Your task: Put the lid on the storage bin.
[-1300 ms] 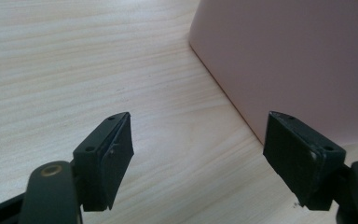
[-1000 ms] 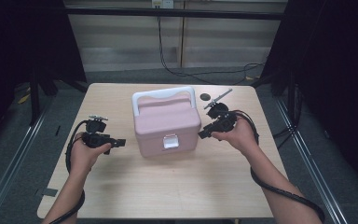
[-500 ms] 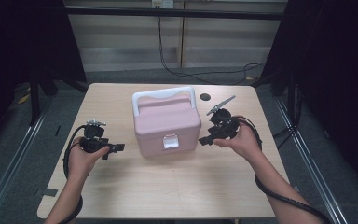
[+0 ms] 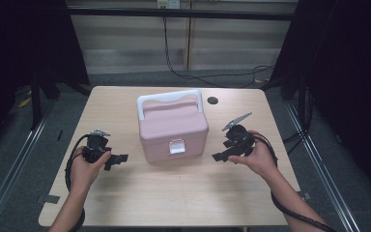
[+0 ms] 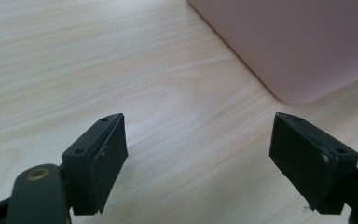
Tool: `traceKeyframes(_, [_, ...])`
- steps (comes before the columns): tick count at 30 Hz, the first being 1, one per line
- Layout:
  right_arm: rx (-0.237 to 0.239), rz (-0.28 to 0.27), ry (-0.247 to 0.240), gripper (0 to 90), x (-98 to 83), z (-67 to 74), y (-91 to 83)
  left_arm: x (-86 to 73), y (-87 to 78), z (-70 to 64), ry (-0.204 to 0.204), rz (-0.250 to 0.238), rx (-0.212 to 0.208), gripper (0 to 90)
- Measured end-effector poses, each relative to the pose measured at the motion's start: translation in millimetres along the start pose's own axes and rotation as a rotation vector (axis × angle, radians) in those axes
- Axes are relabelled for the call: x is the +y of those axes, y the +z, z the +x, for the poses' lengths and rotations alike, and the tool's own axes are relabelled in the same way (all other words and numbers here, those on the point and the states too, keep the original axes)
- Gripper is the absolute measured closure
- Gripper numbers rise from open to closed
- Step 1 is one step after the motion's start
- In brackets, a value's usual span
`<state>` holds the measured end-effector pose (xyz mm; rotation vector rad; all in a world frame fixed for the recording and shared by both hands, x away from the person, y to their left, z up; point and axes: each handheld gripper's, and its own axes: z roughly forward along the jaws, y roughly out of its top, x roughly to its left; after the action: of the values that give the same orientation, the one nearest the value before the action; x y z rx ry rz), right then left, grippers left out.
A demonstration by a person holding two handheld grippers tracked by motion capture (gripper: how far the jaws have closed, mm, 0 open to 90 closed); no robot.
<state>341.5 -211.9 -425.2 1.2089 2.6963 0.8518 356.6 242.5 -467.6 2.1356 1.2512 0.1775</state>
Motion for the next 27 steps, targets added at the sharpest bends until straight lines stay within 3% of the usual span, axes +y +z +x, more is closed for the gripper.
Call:
traceKeyframes(10, [0.002, 0.011, 0.005, 22.9, -26.2, -3.2, 15.6, -8.7, 8.0, -0.4, 0.009, 0.025, -0.014, 18.7])
traceKeyframes(12, [0.005, 0.014, 0.009, 22.8, -29.9, -4.2, 18.0, -10.3, 8.8, -0.9, 0.014, 0.016, 0.004, 18.7])
traceKeyframes(15, [0.007, 0.013, 0.015, 23.0, -34.9, -4.7, 20.9, -12.2, 9.5, -0.8, 0.011, 0.01, -0.002, 18.7])
traceKeyframes(18, [0.006, 0.019, 0.011, 23.0, -38.7, -5.3, 23.7, -13.8, 9.3, 0.0, 0.041, 0.014, 0.009, 18.7])
traceKeyframes(25, [0.006, 0.018, 0.006, 23.0, -46.0, -6.4, 27.9, -19.7, 10.5, 1.2, 0.054, -0.003, 0.015, 18.7])
traceKeyframes(27, [-0.001, 0.018, 0.007, 23.0, -47.5, -6.0, 27.8, -21.5, 11.9, 0.9, 0.067, -0.013, 0.034, 18.7])
